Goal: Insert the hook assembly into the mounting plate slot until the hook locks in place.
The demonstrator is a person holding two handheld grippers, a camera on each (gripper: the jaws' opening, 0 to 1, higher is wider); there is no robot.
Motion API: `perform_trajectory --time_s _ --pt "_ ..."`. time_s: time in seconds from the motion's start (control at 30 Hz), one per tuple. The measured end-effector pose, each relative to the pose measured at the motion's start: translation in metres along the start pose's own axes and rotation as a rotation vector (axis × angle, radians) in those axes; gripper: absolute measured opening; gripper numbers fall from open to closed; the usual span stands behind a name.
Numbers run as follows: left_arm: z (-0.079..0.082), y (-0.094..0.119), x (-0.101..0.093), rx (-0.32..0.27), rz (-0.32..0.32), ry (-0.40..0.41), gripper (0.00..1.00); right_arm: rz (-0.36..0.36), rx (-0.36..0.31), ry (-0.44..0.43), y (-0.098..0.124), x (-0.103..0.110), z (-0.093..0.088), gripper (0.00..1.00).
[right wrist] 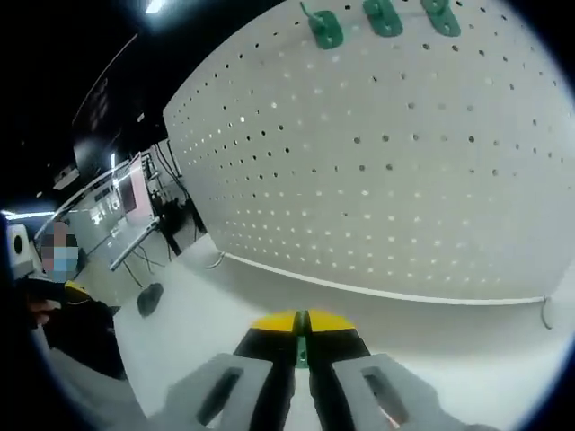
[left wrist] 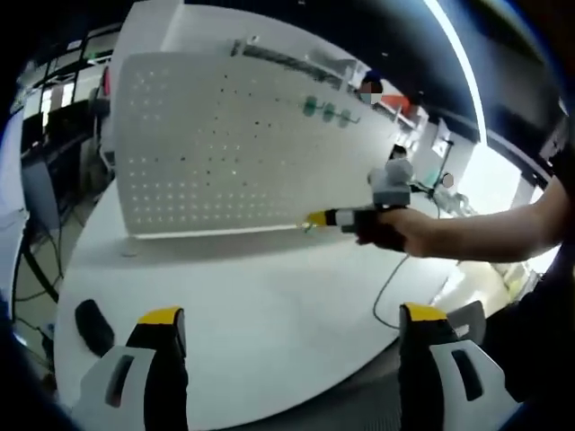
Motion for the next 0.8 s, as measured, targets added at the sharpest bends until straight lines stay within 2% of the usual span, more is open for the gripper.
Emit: perform_trajectory --time_s 0.5,0.8 --pt "0.022 -0.002 -0.009 -0.039 -0.014 -0.017 1.0 0.063 -0.155 0.022 0.041 0.035 0.052 0.0" --pt "0.032 -0.009 -0.014 -0.041 -0.025 -0.027 1.0 0.087 -0.228 0.027 0.064 0.052 0.072 0.0"
Point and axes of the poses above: the point that each gripper's makers call its tool centre point, and the gripper's own axes: y roughly backward along the fingers, x roughly to its left, z roughly out of its top, the point moved 3 cm from there along y, roughly backward along the fingers, and after that the axes turned 4 degrees about x, right-handed, at the moved point
